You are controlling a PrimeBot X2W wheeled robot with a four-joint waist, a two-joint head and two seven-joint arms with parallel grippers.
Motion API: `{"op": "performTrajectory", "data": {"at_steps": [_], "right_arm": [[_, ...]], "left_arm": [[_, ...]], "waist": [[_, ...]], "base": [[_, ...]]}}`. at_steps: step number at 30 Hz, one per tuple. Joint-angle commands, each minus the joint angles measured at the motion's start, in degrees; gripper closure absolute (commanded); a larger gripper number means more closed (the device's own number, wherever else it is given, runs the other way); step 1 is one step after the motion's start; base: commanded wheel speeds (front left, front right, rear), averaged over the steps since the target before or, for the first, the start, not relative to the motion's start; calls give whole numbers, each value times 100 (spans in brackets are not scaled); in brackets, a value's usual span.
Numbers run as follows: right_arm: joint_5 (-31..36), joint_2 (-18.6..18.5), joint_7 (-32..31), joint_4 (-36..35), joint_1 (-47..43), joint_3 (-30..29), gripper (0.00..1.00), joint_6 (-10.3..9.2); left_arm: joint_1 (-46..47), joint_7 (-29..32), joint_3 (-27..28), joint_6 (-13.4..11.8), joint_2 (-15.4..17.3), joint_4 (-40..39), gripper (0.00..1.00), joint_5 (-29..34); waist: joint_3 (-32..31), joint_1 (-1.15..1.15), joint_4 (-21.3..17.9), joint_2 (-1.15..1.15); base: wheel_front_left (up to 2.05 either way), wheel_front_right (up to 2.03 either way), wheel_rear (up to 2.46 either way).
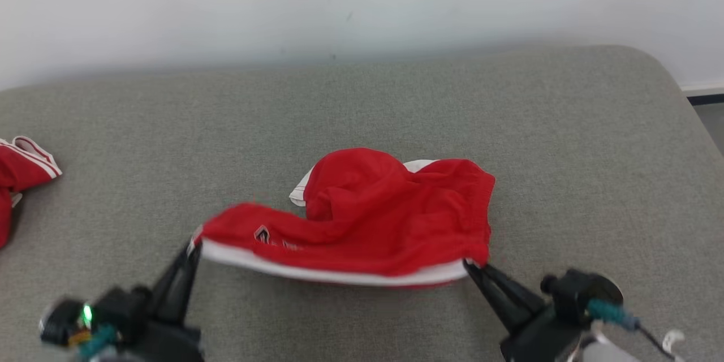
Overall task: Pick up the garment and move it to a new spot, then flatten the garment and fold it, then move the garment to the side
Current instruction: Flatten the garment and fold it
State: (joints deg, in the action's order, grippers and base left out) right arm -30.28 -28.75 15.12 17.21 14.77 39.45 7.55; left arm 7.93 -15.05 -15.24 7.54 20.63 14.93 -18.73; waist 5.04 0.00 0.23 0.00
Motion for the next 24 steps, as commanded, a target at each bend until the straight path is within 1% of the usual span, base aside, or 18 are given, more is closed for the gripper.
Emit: {"op": "performTrajectory", "data": {"at_steps": [1,3,5,8,11,14,18,20,22,24], "right_arm": [[-246,-15,-15,-79,245,82,100,-13],[-795,-10,-126,-191,657,174,100,-13],[-1275,-96,-268,-320,1174,233,100,-13],[-1850,-160,-535,-506,2054,335,100,-13],[-2345,-196,-906,-512,3037,399,100,-13],[-2925,-37,-1253,-380,3978,336,100,-13],[-3394,137,-1606,-1,5191,255,100,-13],[-3525,225,-1690,264,5771,172,100,-13],[-3651,299,-1805,535,6285,131,100,-13],[-3622,297,-1899,739,6770,161,100,-13]], "left_arm": [[373,-19,-84,-17,174,-43,100,-27],[926,-19,-344,-17,468,-53,100,-60],[1554,-19,-599,-17,752,-6,100,-207],[2668,35,-988,-17,1165,113,100,-557],[3861,184,-1281,-17,1432,290,100,-1018],[5029,367,-1520,-17,1576,555,100,-1449],[6452,550,-1982,-17,1772,898,100,-1557],[7102,591,-2195,-18,1891,1088,100,-1535],[7664,608,-2277,-17,1878,1363,100,-1714],[8181,642,-2483,-18,1904,1558,100,-1659]], "waist": [[99,0,-63,0],[225,0,-113,0],[400,0,-163,0],[766,0,-238,0],[1173,0,-286,0],[1581,0,-311,0],[2054,0,-328,0],[2264,0,-333,0],[2427,0,-298,0],[2554,0,-230,0]], "base": [[0,0,0],[0,0,0],[0,0,0],[0,0,0],[0,0,0],[0,0,0],[0,0,0],[0,0,0],[0,0,0],[0,0,0]]}}
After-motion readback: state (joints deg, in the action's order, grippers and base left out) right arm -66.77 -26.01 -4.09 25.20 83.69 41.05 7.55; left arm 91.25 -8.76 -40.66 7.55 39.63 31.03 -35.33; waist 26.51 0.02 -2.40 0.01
